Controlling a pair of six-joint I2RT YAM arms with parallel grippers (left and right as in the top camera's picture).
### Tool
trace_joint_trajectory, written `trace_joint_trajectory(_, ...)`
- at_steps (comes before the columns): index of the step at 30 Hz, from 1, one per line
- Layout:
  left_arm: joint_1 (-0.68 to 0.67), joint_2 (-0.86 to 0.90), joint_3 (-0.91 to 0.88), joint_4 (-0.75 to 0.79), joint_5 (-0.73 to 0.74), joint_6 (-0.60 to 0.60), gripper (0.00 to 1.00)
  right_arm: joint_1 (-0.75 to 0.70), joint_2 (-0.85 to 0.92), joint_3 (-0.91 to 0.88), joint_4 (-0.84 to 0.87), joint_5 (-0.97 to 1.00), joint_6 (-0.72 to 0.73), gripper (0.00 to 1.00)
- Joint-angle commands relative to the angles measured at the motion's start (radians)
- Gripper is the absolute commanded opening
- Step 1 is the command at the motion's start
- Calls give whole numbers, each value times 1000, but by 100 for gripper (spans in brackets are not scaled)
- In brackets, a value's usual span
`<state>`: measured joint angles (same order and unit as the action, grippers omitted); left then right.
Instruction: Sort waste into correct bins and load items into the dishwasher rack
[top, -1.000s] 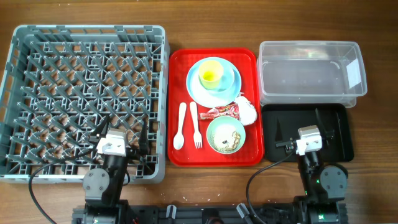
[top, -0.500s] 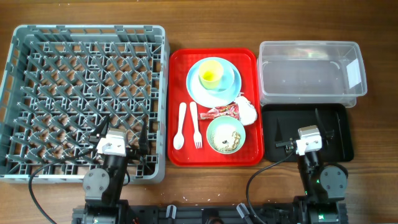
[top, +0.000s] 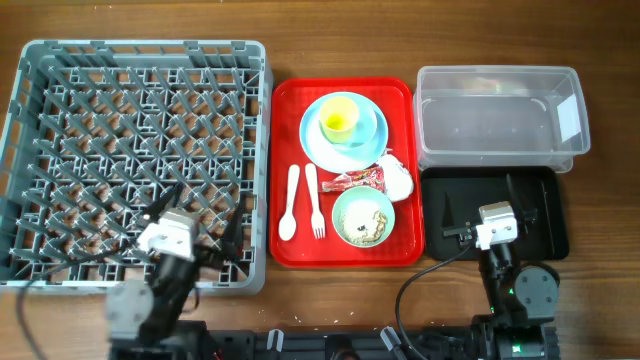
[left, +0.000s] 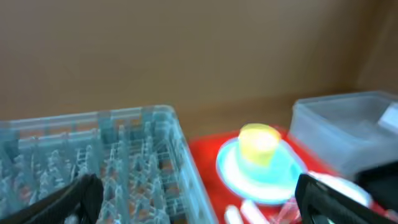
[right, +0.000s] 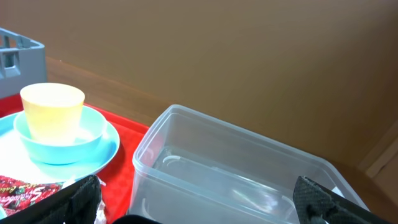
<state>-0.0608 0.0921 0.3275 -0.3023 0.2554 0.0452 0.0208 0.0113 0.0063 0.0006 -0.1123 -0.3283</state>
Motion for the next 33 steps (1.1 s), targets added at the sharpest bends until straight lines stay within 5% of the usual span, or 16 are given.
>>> trace_joint_trajectory(1,0,235,375,-207,90,-24,100,-2,-4,-1,7,-16,-12,100)
trace_joint_trajectory(6,0,765,1002,-766,279,-24,100,-2,-4,-1,7,-16,-12,100)
trace_joint_trajectory(11,-1,1032,1138,-839,350,-190,100,-2,-4,-1,7,-16,-12,100)
trace_joint_trajectory(12,-1,1063,1136,-866,350,-189,93,-2,-4,-1,7,-16,-12,100)
trace_joint_trajectory(16,-35,1205,1093,-984,291,-215,13,-2,-4,-1,7,-16,-12,100)
trace_joint_trajectory(17,-51,1226,1081,-996,256,-215,4,-2,-4,-1,7,-16,-11,100)
trace_joint_trajectory(25,-303,1298,943,-886,-55,-423,7,-2,-4,-1,7,-16,-11,100)
trace_joint_trajectory(28,-348,1296,943,-799,-55,-417,51,-2,-4,-1,7,-16,-12,100)
trace_joint_trajectory(31,-348,1297,943,-780,-32,-416,80,-2,-4,-1,7,-16,-12,100)
trace_joint_trajectory(33,-349,1297,938,-758,-32,-419,60,-2,-4,-1,7,-16,-12,100)
